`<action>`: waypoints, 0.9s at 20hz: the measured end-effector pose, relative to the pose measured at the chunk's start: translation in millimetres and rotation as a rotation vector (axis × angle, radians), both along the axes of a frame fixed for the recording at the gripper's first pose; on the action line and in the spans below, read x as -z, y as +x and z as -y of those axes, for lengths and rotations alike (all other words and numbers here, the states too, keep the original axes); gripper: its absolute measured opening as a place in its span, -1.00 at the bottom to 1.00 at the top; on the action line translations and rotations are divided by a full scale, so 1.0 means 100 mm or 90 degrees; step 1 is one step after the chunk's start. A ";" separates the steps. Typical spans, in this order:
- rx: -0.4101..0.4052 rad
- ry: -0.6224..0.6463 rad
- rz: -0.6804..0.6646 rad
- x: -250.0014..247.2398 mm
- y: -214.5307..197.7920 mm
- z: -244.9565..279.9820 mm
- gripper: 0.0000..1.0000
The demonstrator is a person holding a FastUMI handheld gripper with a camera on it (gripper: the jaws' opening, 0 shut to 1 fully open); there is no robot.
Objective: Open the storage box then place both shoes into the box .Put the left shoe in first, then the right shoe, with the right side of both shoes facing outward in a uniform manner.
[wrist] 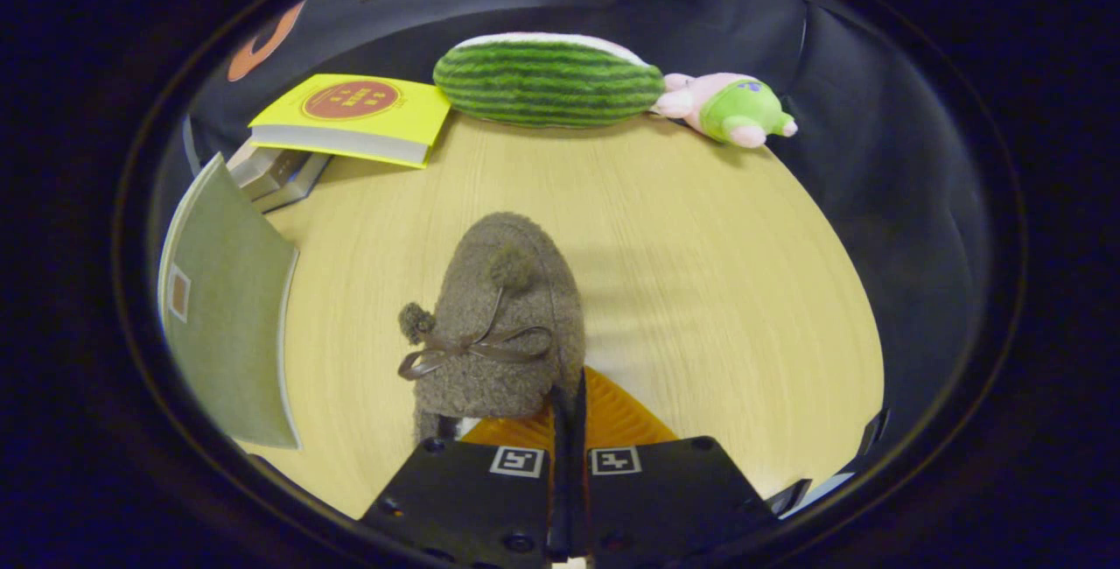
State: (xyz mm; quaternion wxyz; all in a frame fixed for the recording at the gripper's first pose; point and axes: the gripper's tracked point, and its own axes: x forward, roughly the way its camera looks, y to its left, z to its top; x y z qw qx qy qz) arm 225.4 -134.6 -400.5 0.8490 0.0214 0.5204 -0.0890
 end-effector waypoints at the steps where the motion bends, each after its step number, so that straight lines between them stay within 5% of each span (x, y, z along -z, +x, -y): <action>1: 0.006 0.022 -0.002 -0.06 -0.03 -0.05 -0.88; 8: -0.004 0.048 0.048 -0.90 -0.10 -0.38 -0.88; 18: -0.084 0.074 0.111 -1.82 -0.12 -1.66 -0.87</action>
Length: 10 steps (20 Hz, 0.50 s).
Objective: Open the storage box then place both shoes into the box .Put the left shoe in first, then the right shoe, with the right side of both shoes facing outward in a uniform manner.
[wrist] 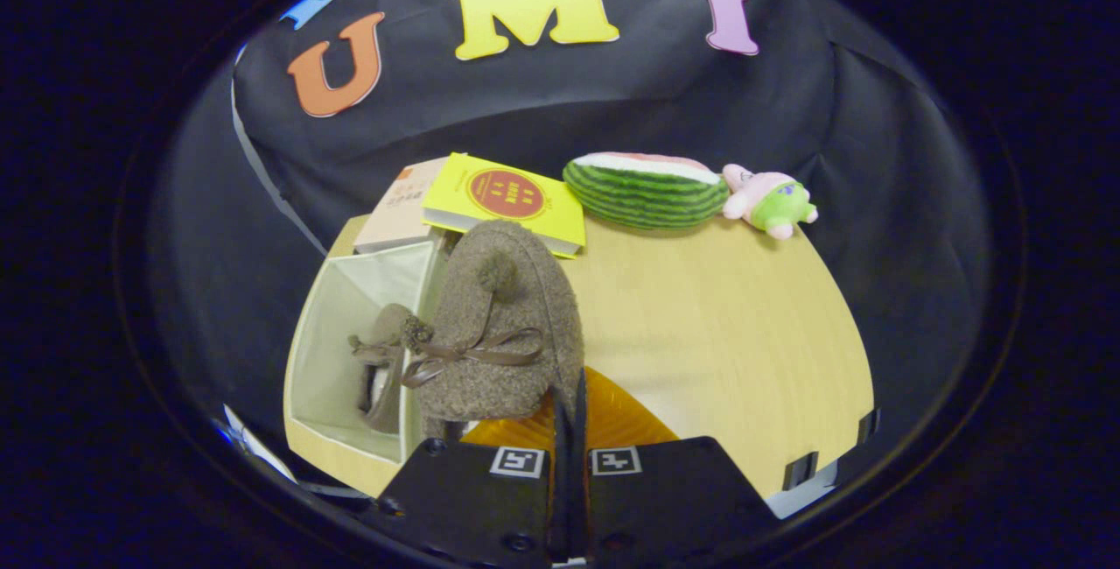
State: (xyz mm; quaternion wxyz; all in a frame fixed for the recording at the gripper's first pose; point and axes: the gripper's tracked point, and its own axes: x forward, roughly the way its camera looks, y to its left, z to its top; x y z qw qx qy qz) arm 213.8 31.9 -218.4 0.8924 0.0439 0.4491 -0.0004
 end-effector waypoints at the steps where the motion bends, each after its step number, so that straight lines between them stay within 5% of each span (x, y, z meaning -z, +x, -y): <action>1: -0.002 0.004 0.007 -0.06 0.01 -0.12 -0.88; 10: 0.008 0.030 0.039 -0.12 0.18 -0.92 -0.87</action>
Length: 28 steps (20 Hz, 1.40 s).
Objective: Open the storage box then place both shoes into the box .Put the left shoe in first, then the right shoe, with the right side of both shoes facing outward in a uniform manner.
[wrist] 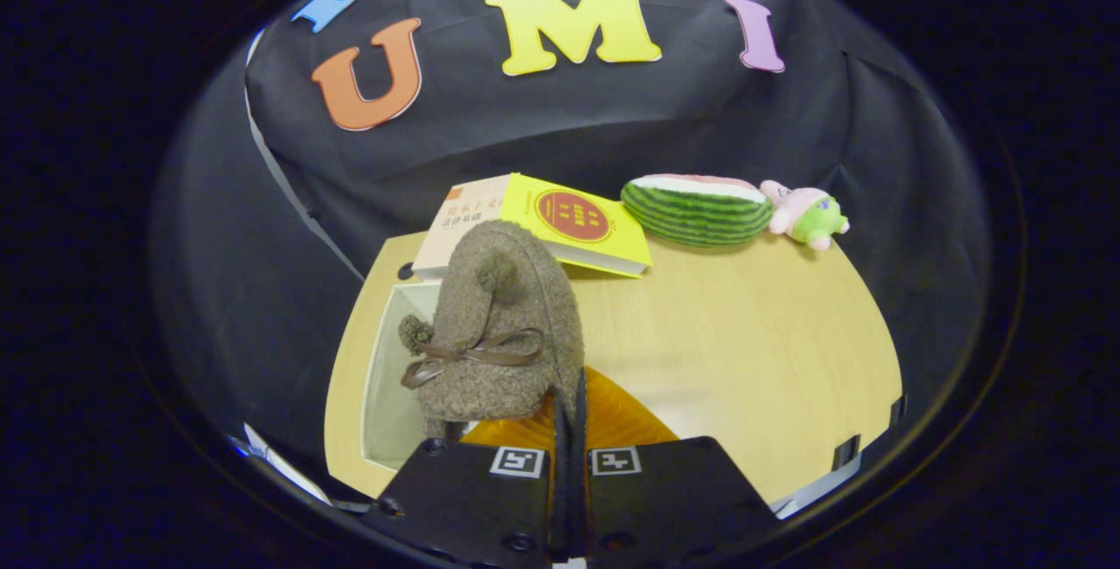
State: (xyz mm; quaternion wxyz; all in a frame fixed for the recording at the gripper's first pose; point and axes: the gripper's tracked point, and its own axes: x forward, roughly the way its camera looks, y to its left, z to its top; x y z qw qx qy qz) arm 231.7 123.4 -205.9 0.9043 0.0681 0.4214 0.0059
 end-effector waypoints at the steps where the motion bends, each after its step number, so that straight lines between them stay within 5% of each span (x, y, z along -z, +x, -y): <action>1: 0.002 0.008 0.003 0.03 0.02 -0.09 -0.88; 9: -0.033 -0.001 0.044 0.20 0.10 -0.68 -0.88; 18: -0.004 -0.046 0.050 0.63 0.22 -0.56 -0.87; 22: -0.006 0.016 0.036 0.78 0.21 -0.67 -0.81; 27: 0.017 -0.020 0.127 0.43 0.31 -0.44 0.19; 28: 0.020 -0.037 0.150 0.35 0.30 -0.37 0.62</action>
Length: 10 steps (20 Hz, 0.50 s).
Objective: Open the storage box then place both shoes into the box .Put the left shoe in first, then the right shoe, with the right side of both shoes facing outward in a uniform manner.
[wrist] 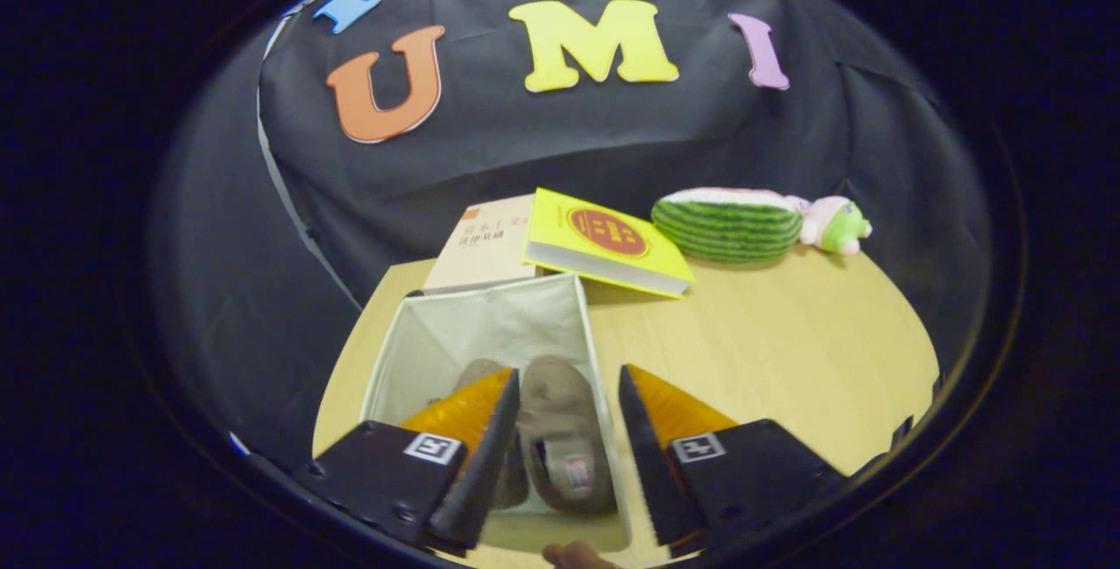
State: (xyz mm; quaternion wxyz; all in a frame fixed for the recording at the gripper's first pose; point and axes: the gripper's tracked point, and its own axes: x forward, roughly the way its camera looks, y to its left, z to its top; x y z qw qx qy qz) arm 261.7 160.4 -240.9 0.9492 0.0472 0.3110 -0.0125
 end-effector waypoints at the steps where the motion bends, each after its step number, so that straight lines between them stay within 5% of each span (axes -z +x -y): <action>1: 0.001 -0.013 0.020 -0.07 0.00 0.04 1.00; 10: -0.014 -0.021 0.154 -1.05 -0.37 0.49 1.00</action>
